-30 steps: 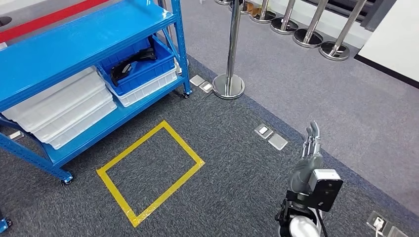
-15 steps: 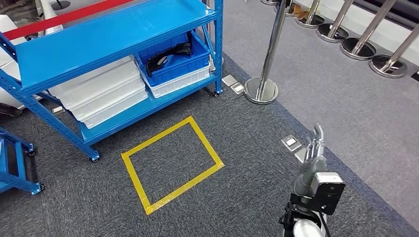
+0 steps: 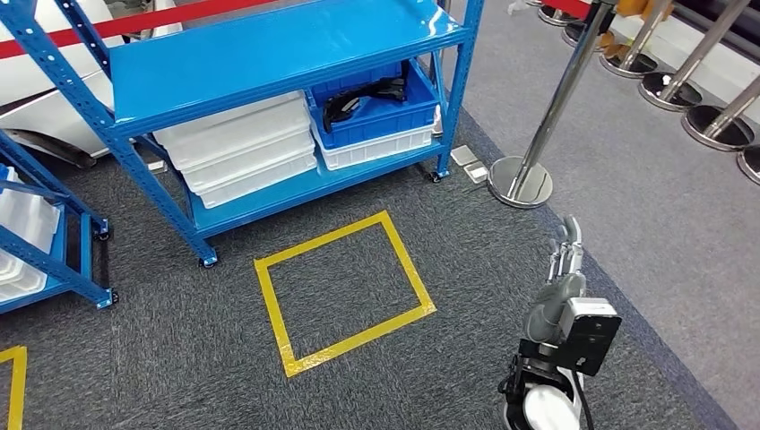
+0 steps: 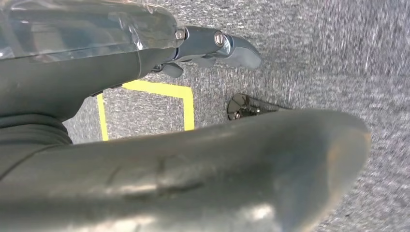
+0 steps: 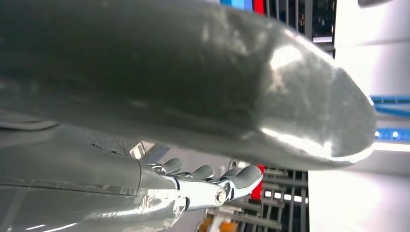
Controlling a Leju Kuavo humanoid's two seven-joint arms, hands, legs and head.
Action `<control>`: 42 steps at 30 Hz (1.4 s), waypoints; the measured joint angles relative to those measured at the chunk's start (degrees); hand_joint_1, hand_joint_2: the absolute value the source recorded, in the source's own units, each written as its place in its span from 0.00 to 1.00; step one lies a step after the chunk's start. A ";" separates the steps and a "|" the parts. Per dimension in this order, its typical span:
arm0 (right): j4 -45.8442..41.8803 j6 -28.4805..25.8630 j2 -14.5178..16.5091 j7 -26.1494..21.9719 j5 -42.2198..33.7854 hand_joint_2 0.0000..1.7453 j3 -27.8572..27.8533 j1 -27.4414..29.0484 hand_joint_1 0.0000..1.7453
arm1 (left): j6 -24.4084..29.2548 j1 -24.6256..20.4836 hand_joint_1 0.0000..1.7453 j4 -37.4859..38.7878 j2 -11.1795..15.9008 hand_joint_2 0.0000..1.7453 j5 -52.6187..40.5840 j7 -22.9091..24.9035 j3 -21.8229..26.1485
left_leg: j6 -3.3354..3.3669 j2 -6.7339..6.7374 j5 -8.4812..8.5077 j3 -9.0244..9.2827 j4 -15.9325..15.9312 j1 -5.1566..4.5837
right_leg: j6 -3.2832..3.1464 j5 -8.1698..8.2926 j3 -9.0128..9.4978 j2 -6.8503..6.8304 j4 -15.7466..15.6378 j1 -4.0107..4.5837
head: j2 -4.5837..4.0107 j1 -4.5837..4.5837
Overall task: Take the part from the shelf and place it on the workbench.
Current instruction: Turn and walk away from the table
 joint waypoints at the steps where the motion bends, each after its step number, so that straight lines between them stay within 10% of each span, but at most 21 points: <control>1: 0.01 -0.37 0.00 -0.10 -0.31 0.00 -0.01 -0.25 0.00 | 0.02 -0.09 0.00 0.00 0.01 0.00 -0.20 -0.17 0.00 | 0.37 -0.55 0.09 0.41 -0.43 0.19 | 0.08 -1.22 -0.82 1.37 2.13 -0.03 | 0.00 0.13; 5: 0.58 -1.35 -0.01 -0.93 -1.86 0.00 -0.01 -0.70 0.00 | 0.11 -0.40 0.00 -0.05 -0.22 0.00 -1.14 -2.01 -0.02 | 1.17 -3.24 -0.08 0.89 -0.63 0.04 | -0.27 -4.50 -8.36 4.99 14.28 0.32 | 0.00 0.71; 9: 1.01 -1.88 -0.01 -1.52 -2.49 0.00 -0.02 -1.02 0.00 | 0.52 -0.44 0.00 -0.27 -0.99 0.00 -1.47 -2.82 -0.02 | 0.95 -6.61 -0.71 1.47 -0.18 -0.18 | -0.91 3.58 -6.46 7.91 4.55 0.33 | 0.00 0.93; 13: 1.18 -1.97 -0.01 -1.73 -2.57 0.00 -0.02 -1.18 0.00 | 0.75 -0.47 0.00 -0.35 -1.20 0.00 -1.49 -2.97 -0.02 | -0.23 -9.36 -0.87 0.70 0.15 0.19 | -1.34 4.29 -4.77 9.39 0.01 0.32 | 0.00 0.86; 15: 1.18 -1.97 0.02 -1.74 -2.58 0.00 -0.02 -1.42 0.00 | 0.80 -0.31 0.00 -0.35 -1.21 0.00 -1.49 -2.99 -0.02 | -0.89 -8.33 -1.58 0.41 1.22 0.14 | -1.88 4.35 -4.10 7.90 -0.67 0.20 | 0.00 0.71; 18: 1.18 -1.95 0.07 -1.76 -2.58 0.00 -0.02 -1.48 0.00 | 0.84 -0.43 0.00 -0.36 -1.22 0.00 -1.49 -3.04 -0.02 | -1.86 -3.19 -5.45 -3.67 9.50 0.23 | -2.49 4.10 -3.10 5.39 -1.33 0.11 | 0.00 -0.18; 21: 1.23 -1.97 0.07 -1.74 -2.59 0.00 -0.02 -1.41 0.00 | 0.84 -0.36 0.00 -0.37 -1.22 0.00 -1.49 -3.04 -0.03 | -2.44 -1.91 -6.07 -7.16 15.13 0.94 | -2.53 3.35 -2.36 2.91 -1.33 0.13 | 0.00 -0.27; 26: 1.40 -2.10 0.08 -2.64 -3.65 0.00 -0.02 -1.60 0.00 | 0.90 -0.24 0.00 -0.39 -1.22 0.00 -1.49 -3.04 -0.03 | -2.07 -0.68 0.96 -0.70 0.94 1.00 | -1.20 1.90 -0.71 0.97 -1.36 0.02 | 0.00 -0.27; 28: 1.40 -2.17 0.07 -3.21 -4.30 0.00 -0.02 -1.73 0.00 | 0.97 -0.05 0.00 -0.43 -1.25 0.00 -1.49 -3.03 -0.02 | -1.59 -0.61 0.57 -0.50 0.16 0.68 | -0.68 1.56 -0.59 0.83 -1.34 0.07 | 0.00 -0.29; 33: 1.40 -2.58 0.02 -3.61 -5.12 0.00 -0.02 -1.80 0.00 | 1.08 -0.01 0.00 -0.58 -1.36 0.00 -1.43 -2.83 -0.02 | -1.52 -0.54 0.34 -0.31 -0.08 0.82 | -1.88 1.53 -0.07 1.12 -1.92 0.19 | 0.00 0.05; 42: 1.38 -3.42 0.01 -3.64 -5.43 0.00 -0.02 -1.75 0.00 | 0.53 -0.14 0.00 -0.87 -1.36 0.00 -1.34 -2.58 -0.02 | -1.06 -0.51 0.05 0.01 -0.05 0.83 | -0.24 1.81 0.52 1.14 -2.89 0.22 | 0.00 0.22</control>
